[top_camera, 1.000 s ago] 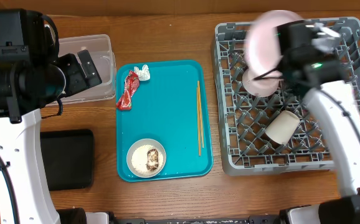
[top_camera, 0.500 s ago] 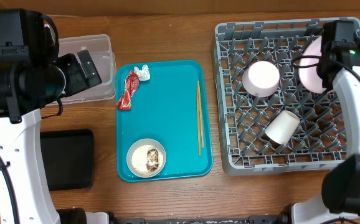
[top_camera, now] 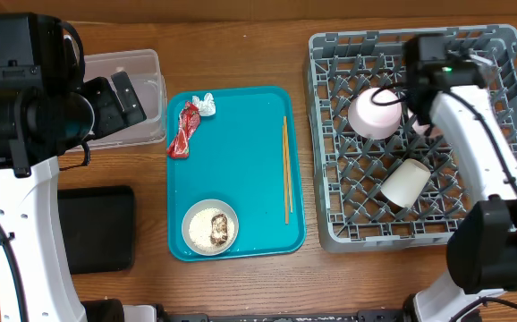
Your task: Sort waste into correct bins and load items into the dishwasher
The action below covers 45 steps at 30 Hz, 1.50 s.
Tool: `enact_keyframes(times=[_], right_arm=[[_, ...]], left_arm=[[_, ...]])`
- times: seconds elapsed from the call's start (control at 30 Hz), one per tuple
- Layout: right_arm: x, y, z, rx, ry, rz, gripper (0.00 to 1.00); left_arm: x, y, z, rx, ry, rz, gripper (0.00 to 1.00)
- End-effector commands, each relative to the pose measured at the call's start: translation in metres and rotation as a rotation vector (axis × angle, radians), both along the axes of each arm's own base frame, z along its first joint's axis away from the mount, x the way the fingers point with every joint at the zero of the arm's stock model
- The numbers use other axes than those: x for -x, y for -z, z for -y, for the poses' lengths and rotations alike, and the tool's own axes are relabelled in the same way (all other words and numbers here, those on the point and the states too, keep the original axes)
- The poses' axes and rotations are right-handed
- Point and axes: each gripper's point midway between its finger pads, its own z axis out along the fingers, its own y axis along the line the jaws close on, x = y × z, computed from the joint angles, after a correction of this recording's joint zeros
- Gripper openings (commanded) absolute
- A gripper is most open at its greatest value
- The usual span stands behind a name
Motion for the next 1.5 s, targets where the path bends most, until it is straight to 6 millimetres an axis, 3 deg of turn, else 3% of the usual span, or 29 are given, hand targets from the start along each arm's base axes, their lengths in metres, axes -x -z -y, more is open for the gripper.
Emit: enact_keyframes(times=[0.0,0.03,0.07,0.1,0.17,0.33,0.4,0.53,0.57,0.7,0.73,1.1,1.23,1.47], right_arm=[[-0.006,-0.016,-0.026,0.005,-0.065,0.05,0.04],[-0.007,-0.018,-0.031,0.003,-0.078,0.056,0.08],[-0.007,-0.021,-0.036,0.002,-0.091,0.064,0.21],[-0.006,-0.024,-0.039,0.001,-0.1,0.071,0.42],[-0.005,-0.032,-0.045,-0.004,-0.116,0.095,0.6],[0.006,-0.073,-0.064,-0.046,-0.17,0.21,0.83],[0.011,-0.085,-0.08,-0.101,-0.236,0.237,0.86],[0.018,-0.087,-0.145,-0.293,-0.557,0.171,0.8],[0.027,-0.08,-0.181,-0.412,-0.705,0.113,0.73],[0.048,-0.055,-0.235,-0.593,-0.847,-0.012,0.59],[0.054,-0.04,-0.252,-0.618,-0.874,-0.078,0.58],[0.081,0.074,-0.323,-0.552,-0.999,-0.457,0.55],[0.085,0.098,-0.338,-0.532,-1.034,-0.506,0.49],[0.081,0.126,-0.343,-0.527,-1.024,-0.539,0.43]], left_arm=[[-0.001,-0.001,-0.003,-0.008,-0.014,0.005,1.0],[-0.001,-0.001,-0.003,-0.008,-0.014,0.005,1.0],[-0.001,-0.001,-0.003,-0.008,-0.014,0.005,1.0],[-0.001,-0.001,-0.003,-0.008,-0.014,0.005,1.0],[-0.001,-0.001,-0.003,-0.008,-0.014,0.005,1.0],[-0.001,-0.001,-0.003,-0.008,-0.014,0.005,1.0],[-0.001,-0.001,-0.003,-0.008,-0.014,0.005,1.0],[-0.001,-0.001,-0.003,-0.008,-0.014,0.005,1.0],[-0.001,-0.001,-0.003,-0.008,-0.014,0.005,1.0],[-0.001,-0.001,-0.003,-0.008,-0.014,0.005,1.0],[-0.001,-0.001,-0.003,-0.008,-0.014,0.005,1.0],[-0.001,-0.001,-0.003,-0.008,-0.014,0.005,1.0],[-0.001,-0.001,-0.003,-0.008,-0.014,0.005,1.0],[-0.001,-0.001,-0.003,-0.008,-0.014,0.005,1.0]])
